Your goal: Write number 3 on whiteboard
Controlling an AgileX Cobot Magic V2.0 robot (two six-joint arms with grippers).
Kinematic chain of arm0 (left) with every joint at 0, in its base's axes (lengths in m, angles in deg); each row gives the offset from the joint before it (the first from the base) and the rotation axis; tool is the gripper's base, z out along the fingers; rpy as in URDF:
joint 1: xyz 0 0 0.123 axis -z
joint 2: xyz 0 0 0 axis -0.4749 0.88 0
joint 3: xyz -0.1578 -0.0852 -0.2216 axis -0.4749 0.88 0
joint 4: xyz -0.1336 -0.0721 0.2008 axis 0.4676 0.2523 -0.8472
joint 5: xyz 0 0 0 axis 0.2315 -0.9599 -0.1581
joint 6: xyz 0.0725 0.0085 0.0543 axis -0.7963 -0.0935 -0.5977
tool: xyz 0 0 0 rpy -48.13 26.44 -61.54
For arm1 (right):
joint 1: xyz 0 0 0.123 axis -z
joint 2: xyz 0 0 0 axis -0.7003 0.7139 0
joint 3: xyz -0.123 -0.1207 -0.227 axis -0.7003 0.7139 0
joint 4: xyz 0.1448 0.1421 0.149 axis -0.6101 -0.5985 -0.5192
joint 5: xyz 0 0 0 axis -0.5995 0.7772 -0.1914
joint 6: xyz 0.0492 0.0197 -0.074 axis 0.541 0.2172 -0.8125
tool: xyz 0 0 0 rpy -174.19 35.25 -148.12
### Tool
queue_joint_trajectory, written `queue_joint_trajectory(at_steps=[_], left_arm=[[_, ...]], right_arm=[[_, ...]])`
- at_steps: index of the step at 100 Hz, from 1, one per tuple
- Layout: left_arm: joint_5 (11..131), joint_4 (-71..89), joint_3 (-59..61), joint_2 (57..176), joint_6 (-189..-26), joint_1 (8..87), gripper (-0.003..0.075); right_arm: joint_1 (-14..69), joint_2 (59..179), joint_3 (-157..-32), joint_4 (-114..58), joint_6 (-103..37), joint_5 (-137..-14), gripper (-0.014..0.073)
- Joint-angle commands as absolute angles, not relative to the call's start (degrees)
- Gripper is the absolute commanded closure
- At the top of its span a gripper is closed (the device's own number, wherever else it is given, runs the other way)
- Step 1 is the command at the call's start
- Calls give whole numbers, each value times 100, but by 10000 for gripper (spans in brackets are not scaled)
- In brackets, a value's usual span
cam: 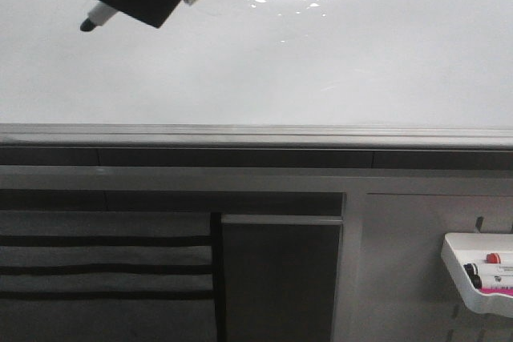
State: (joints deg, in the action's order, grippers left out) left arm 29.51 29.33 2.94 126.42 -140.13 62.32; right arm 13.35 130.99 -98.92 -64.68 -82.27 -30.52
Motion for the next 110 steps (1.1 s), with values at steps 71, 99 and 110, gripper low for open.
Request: queue_joint_trajectory(at_steps=[71,99,110], left_arm=[[3009,3281,108,12511,-14069,6280,741],[3020,3281,108,12511,-14069,6280,736],[3033,3281,108,12511,-14069,6280,635]], right_arm=[[1324,12996,-10090,-6502,-8319,-3001,464],[1324,12996,-10090,-6453,-8319,-3011,573],[1324,12996,-10090,-6444,-8319,-3090,573]])
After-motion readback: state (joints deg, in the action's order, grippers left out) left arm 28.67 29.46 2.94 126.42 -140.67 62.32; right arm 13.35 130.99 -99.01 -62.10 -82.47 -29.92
